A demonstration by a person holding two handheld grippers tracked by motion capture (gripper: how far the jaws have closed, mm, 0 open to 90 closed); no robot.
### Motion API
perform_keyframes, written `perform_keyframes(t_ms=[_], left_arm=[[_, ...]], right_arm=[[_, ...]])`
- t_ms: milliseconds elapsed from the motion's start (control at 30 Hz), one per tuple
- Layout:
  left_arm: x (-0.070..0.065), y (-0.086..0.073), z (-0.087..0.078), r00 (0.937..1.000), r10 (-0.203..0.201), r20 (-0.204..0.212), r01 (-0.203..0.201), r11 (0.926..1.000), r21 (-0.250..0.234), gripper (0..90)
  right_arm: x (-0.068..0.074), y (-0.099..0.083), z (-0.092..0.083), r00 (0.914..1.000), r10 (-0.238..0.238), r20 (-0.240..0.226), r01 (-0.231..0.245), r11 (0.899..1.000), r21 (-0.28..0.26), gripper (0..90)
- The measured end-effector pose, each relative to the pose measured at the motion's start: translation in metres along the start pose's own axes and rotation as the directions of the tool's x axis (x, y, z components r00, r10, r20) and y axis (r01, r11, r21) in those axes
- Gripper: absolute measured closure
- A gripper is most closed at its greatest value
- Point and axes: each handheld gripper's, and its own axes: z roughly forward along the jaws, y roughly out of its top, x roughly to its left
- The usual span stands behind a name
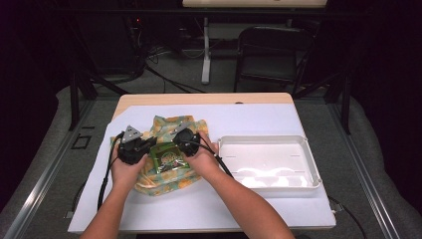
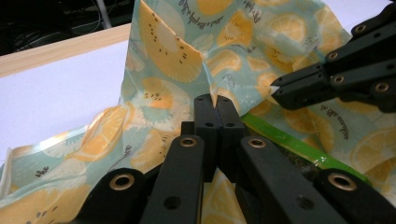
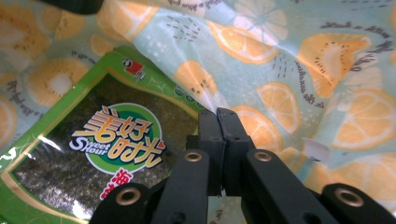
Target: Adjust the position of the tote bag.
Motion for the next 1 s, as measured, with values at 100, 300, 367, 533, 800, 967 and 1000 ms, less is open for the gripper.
perform_keyframes(t_ms=[100, 300, 367, 533, 800, 967, 1000], left_arm=[[0.001, -0.001, 0.0, 0.9993, 0.009, -0.035, -0.008, 0.9997, 0.021, 80.2], [0.006, -0.005, -0.005, 0.9962, -0.018, -0.086, 0.02, 0.9995, 0.025, 67.3], [0.007, -0.007, -0.008, 0.9951, -0.018, -0.097, 0.021, 0.9993, 0.029, 66.3], [0.006, -0.01, -0.011, 0.9928, -0.001, -0.12, 0.006, 0.9991, 0.041, 66.3], [0.001, -0.017, -0.015, 0.9866, 0.066, -0.149, -0.049, 0.9921, 0.115, 78.4], [0.007, -0.026, -0.013, 0.9841, 0.065, -0.166, -0.038, 0.9865, 0.159, 87.8], [0.01, -0.03, -0.013, 0.9826, 0.053, -0.178, -0.024, 0.9863, 0.163, 88.0]], right_arm=[[-0.003, 0.003, -0.001, 0.9998, 0.02, -0.003, -0.02, 1.0, -0.014, 90.0], [-0.009, 0.009, 0.002, 0.9985, 0.05, -0.021, -0.051, 0.998, -0.021, 90.0], [-0.01, 0.01, 0.004, 0.9981, 0.058, -0.023, -0.058, 0.998, -0.017, 90.0], [-0.017, 0.013, 0.008, 0.9963, 0.082, -0.029, -0.082, 0.997, -0.012, 90.0], [-0.027, 0.019, 0.019, 0.9925, 0.118, -0.033, -0.118, 0.993, -0.012, 90.0], [-0.03, 0.021, 0.027, 0.99, 0.137, -0.034, -0.137, 0.991, -0.001, 90.0], [-0.031, 0.022, 0.029, 0.9912, 0.128, -0.035, -0.127, 0.992, 0.012, 90.0]])
